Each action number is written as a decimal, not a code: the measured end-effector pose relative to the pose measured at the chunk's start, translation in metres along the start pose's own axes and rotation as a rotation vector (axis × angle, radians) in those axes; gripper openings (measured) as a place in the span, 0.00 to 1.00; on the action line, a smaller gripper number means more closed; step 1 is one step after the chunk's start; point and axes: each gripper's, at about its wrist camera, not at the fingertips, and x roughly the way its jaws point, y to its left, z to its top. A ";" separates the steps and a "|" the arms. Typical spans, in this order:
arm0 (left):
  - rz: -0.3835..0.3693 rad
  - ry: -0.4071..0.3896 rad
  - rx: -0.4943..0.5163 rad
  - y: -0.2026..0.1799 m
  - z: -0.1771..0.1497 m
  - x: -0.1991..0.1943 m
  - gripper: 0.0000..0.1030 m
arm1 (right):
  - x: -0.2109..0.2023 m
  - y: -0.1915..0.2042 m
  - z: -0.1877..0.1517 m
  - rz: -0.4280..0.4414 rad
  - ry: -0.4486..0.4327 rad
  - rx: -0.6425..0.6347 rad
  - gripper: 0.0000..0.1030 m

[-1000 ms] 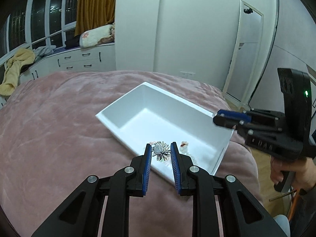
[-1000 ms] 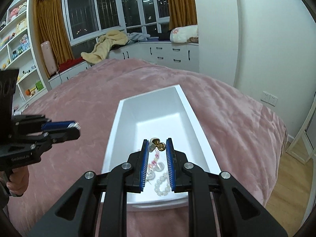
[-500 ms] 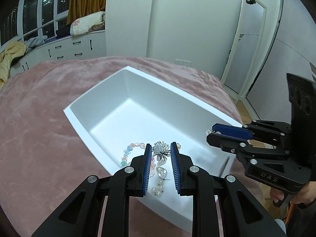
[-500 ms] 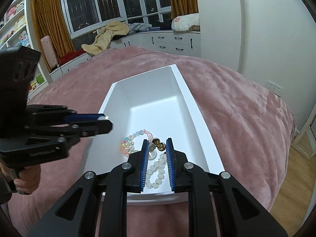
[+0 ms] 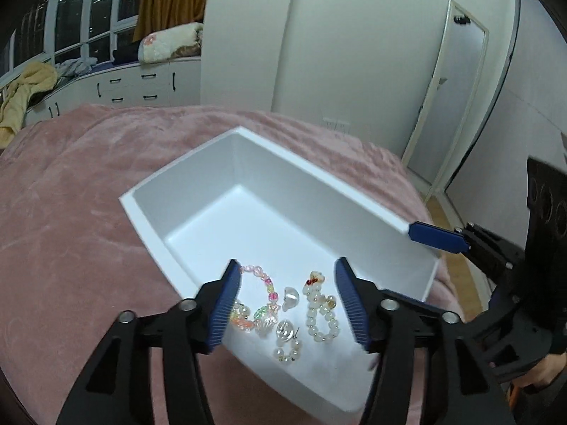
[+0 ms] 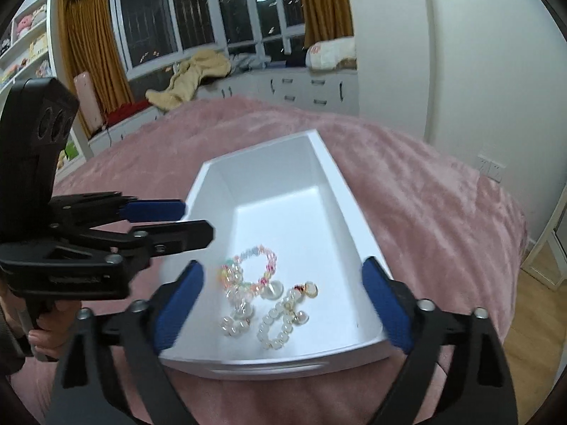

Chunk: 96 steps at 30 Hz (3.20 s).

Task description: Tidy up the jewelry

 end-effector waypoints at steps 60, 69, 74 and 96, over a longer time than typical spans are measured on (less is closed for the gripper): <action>0.186 -0.030 -0.008 -0.014 -0.091 -0.234 0.89 | -0.162 0.138 -0.013 -0.223 0.077 0.099 0.95; 0.187 -0.030 -0.001 -0.015 -0.089 -0.232 0.89 | -0.158 0.139 -0.014 -0.225 0.079 0.091 0.95; 0.185 -0.025 0.001 -0.015 -0.090 -0.230 0.89 | -0.158 0.139 -0.013 -0.220 0.081 0.094 0.95; 0.175 -0.017 0.015 -0.018 -0.093 -0.230 0.89 | -0.164 0.137 -0.014 -0.224 0.071 0.103 0.95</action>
